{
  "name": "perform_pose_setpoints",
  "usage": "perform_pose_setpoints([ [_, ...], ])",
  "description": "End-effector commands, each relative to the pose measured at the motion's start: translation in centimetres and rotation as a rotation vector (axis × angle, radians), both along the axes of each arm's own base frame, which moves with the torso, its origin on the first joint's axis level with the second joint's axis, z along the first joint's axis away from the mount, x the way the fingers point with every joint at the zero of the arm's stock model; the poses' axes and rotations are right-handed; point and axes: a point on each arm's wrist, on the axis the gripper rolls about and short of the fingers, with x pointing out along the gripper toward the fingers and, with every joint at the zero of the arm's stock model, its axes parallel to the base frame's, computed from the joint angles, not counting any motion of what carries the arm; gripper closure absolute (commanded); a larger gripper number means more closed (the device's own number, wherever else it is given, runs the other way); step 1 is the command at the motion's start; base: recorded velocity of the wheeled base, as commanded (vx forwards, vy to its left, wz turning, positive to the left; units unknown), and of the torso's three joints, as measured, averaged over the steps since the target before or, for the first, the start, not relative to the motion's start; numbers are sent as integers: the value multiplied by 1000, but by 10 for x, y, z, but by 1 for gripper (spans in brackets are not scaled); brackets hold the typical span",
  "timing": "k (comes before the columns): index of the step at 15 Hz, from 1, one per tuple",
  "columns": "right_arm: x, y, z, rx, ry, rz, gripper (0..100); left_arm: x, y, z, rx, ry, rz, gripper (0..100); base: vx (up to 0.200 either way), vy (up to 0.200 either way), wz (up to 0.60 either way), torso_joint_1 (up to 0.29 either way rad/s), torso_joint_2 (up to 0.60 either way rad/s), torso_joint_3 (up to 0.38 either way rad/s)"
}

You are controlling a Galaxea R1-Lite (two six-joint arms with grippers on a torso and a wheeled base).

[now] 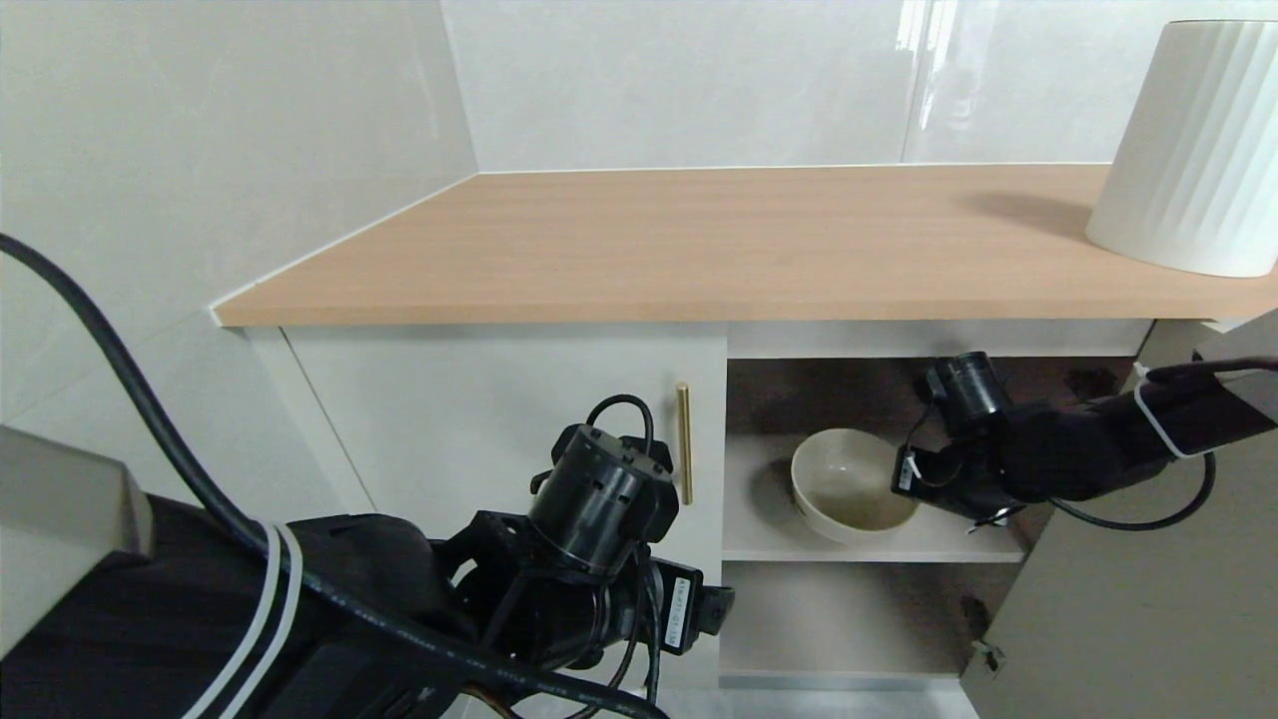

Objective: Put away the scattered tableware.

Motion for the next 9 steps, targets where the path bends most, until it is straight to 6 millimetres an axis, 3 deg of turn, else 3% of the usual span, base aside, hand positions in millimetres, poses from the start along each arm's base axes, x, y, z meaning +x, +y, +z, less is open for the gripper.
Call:
perform_pose_setpoints([
  [1, 12, -4, -13, -2, -3, -33, 100, 0, 0, -1, 1, 1, 0, 0, 0, 0, 0, 0, 0, 0],
  [9, 30, -5, -31, -18, -48, -70, 100, 0, 0, -1, 1, 1, 0, 0, 0, 0, 0, 0, 0, 0],
])
